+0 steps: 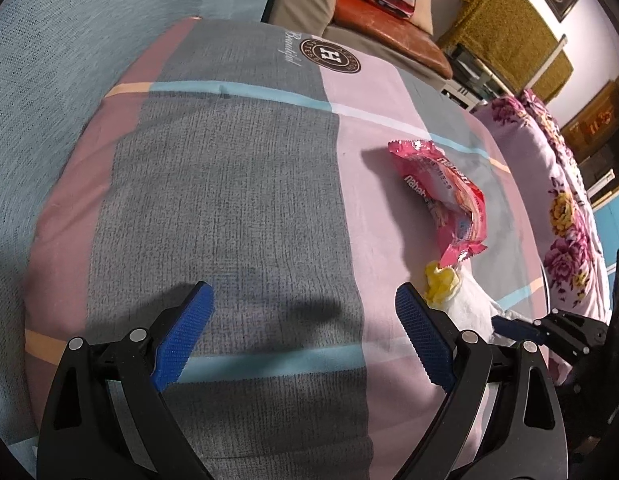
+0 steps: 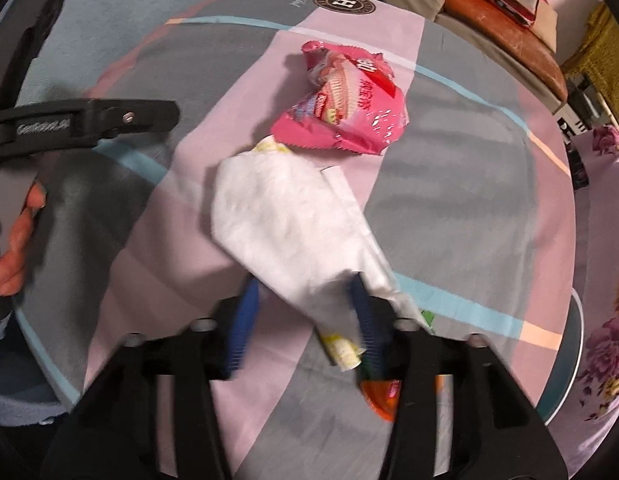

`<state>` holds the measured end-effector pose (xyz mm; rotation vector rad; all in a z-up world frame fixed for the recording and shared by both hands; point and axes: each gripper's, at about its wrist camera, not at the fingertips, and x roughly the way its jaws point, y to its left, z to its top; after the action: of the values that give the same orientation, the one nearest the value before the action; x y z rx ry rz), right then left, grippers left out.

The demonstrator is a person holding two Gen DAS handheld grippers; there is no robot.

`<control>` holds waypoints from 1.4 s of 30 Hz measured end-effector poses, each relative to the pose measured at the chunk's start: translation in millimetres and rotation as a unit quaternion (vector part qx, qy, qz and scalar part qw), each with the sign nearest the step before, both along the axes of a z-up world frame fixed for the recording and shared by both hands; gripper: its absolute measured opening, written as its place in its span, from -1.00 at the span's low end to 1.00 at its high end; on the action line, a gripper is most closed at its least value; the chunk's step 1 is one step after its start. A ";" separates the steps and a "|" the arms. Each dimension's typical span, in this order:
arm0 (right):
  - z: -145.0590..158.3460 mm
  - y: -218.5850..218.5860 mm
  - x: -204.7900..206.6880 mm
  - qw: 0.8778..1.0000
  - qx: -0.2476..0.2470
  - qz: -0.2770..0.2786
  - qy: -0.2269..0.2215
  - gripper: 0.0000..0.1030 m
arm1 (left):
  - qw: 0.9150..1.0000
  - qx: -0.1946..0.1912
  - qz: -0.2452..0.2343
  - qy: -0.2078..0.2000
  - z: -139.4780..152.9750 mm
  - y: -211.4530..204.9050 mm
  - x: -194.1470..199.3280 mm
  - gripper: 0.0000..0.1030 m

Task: Collect trash
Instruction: 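Grasp the yellow-white wrapper with the left gripper while the right gripper lifts the tissue, then carry the yellow wrapper and white tissue over the teal bin with both grippers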

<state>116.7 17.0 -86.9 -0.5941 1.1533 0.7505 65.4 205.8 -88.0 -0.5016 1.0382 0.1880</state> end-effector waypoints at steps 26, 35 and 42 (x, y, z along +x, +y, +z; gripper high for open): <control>63.3 -112.9 60.2 0.971 0.149 -0.188 0.016 -0.93 | 0.994 -0.075 -0.071 0.018 0.7 -113.5 32.1 0.80; 69.1 -173.8 56.7 0.956 0.184 -0.227 0.009 -0.93 | 0.997 0.048 -0.054 0.040 3.1 -156.2 60.3 0.10; 59.8 -207.1 58.8 0.945 0.209 -0.251 0.016 -0.93 | 0.997 0.060 -0.047 0.027 6.4 -157.9 61.6 -0.83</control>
<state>175.4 -190.1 -27.1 0.0745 1.0710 0.5360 126.9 48.0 -81.6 -0.3402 1.0936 0.1802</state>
